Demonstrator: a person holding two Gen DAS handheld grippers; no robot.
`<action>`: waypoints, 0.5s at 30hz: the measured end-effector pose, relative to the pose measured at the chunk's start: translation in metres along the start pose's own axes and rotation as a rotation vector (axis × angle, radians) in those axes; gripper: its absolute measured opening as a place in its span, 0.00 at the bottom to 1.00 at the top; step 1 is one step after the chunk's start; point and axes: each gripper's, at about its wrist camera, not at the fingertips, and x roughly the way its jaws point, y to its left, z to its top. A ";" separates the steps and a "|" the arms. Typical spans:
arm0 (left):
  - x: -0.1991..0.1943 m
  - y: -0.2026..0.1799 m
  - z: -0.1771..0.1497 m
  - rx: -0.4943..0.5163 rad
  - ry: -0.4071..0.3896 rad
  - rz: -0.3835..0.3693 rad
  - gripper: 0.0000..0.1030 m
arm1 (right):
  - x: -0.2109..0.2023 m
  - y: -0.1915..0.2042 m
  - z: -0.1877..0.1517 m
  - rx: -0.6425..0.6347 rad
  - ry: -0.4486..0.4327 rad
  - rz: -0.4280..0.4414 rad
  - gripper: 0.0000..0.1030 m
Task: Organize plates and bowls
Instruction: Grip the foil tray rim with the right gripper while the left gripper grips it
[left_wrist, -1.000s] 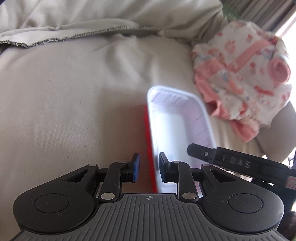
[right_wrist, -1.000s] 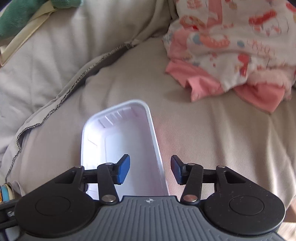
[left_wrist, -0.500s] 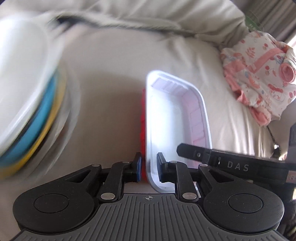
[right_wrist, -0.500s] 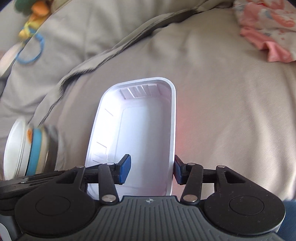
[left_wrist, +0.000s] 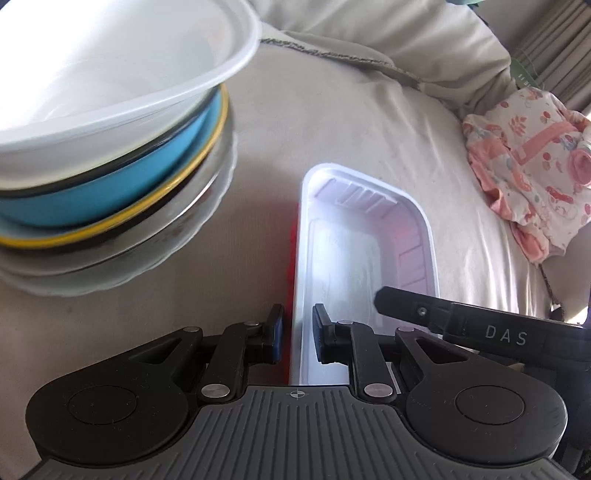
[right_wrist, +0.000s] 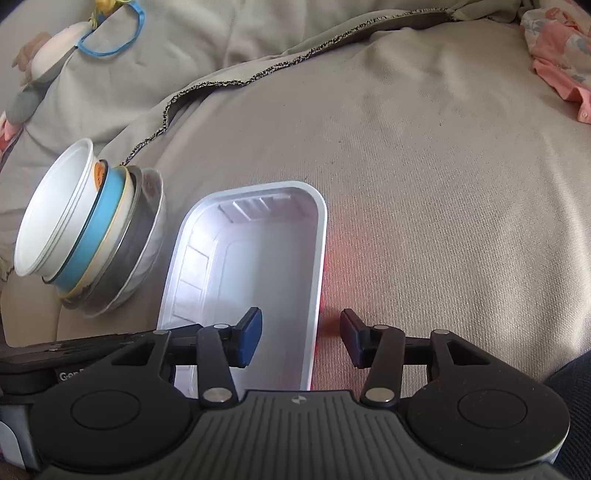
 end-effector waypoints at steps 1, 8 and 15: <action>0.000 -0.001 -0.001 0.005 0.000 0.006 0.19 | 0.001 -0.001 0.002 -0.002 -0.003 0.013 0.46; 0.005 -0.003 0.003 -0.014 0.007 0.018 0.19 | 0.005 -0.003 0.008 0.004 -0.042 0.047 0.47; 0.006 -0.001 0.002 -0.045 0.006 0.016 0.19 | 0.003 -0.005 0.002 -0.018 -0.058 0.045 0.46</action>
